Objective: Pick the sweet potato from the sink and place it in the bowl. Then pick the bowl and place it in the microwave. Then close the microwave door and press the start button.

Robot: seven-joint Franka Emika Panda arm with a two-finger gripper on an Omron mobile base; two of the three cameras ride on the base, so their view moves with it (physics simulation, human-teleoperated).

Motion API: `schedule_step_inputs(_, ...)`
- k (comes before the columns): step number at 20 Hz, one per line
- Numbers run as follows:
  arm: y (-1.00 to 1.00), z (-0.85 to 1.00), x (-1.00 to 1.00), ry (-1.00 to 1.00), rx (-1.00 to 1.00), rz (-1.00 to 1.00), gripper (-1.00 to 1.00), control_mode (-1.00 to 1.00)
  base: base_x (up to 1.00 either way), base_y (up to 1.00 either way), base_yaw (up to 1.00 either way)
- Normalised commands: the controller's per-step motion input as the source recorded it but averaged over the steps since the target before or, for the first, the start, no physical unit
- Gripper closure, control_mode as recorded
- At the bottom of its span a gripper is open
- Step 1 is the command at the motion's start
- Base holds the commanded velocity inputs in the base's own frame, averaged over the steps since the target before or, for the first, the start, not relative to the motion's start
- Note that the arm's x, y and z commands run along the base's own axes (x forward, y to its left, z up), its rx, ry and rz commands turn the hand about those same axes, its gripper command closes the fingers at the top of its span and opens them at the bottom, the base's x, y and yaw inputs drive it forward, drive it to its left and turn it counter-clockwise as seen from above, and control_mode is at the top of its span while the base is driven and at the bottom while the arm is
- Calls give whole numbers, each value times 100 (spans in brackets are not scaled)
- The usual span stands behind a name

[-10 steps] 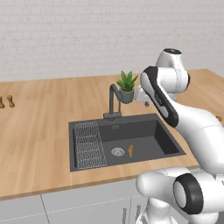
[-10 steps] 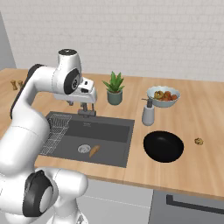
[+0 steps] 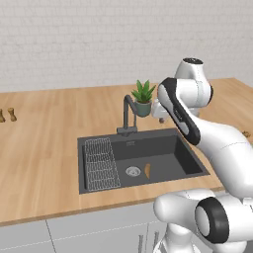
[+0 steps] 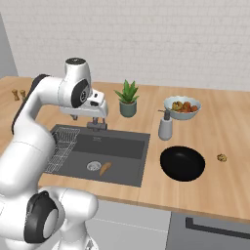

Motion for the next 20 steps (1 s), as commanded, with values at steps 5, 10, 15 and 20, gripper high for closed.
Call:
schedule_step_inputs(5, -7, -69, 2, 6, 6, 0, -100, -100, 0, 0, 0)
schedule_step_inputs(10, 0, -57, 0, 2, 6, 0, -100, -100, 0, 0, 0)
schedule_step_inputs(15, -8, -55, 3, 2, 4, 0, -100, -100, 0, 0, 0)
schedule_step_inputs(20, -10, -45, 18, 5, 6, 0, -100, -100, 0, 0, 0)
